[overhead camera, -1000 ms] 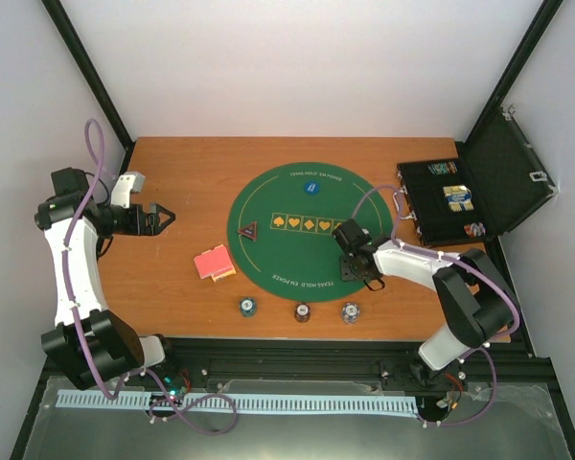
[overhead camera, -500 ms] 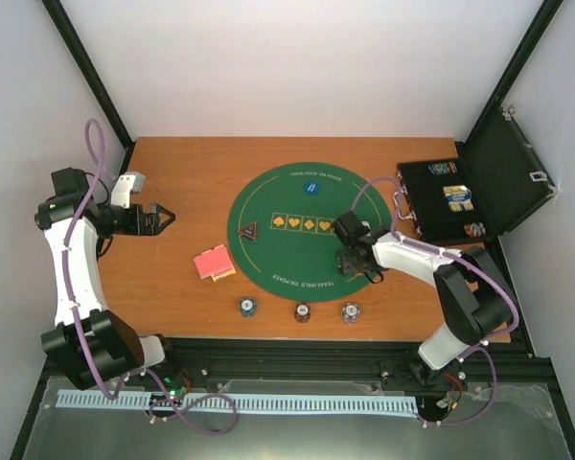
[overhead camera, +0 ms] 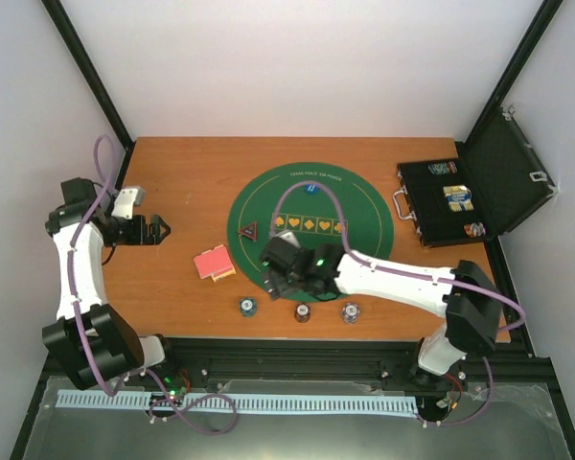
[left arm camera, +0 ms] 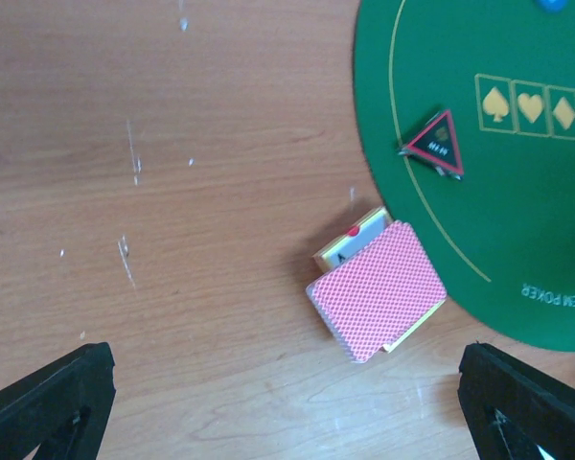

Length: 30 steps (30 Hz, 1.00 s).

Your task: Distribute texas hold em gaming equipment

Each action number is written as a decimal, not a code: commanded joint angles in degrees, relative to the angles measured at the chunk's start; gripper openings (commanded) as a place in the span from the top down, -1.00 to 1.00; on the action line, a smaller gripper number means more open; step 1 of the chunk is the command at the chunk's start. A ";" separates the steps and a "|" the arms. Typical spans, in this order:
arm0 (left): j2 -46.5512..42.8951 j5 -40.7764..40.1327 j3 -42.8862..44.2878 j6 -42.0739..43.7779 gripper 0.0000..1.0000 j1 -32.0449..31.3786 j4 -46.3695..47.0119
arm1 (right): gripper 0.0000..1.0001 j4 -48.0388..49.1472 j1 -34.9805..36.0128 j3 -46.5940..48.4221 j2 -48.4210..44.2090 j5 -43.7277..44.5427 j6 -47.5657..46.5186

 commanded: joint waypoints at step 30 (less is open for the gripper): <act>0.25 -1.92 0.05 -0.04 -1.00 -0.15 1.47 | -0.49 -0.15 12.09 16.71 22.17 -10.67 0.30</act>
